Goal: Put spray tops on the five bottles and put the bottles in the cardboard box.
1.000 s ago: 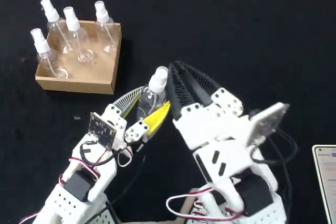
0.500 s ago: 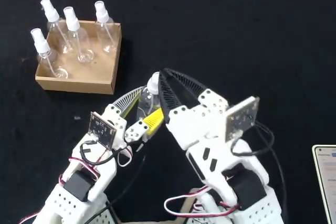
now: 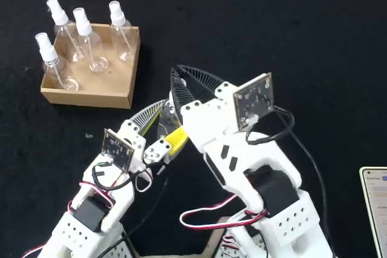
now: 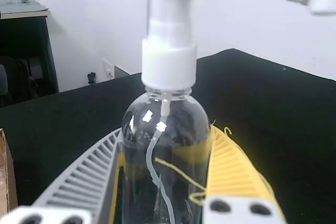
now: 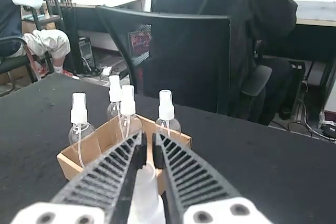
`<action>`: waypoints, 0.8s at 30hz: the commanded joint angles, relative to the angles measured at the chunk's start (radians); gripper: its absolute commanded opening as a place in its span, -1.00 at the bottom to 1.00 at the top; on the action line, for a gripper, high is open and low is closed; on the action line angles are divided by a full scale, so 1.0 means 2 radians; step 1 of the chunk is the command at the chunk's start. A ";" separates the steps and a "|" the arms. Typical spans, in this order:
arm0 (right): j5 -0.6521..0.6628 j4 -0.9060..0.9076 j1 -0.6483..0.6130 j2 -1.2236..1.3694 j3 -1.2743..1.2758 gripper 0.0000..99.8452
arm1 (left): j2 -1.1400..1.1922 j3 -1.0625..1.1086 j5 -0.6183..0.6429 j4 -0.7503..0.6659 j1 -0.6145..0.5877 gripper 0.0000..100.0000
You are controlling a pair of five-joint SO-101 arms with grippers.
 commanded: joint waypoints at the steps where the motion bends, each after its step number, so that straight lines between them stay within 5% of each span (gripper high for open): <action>1: 0.005 -0.007 0.003 -0.004 -0.026 -0.98 | -0.005 0.011 0.005 0.001 -0.002 -0.78; 18: 0.003 0.036 0.076 -0.123 -0.045 -0.97 | -0.005 0.011 0.003 0.002 -0.006 -0.78; 24: 0.000 0.031 0.114 -0.125 0.055 -0.97 | -0.007 0.011 0.005 -0.002 -0.072 -0.78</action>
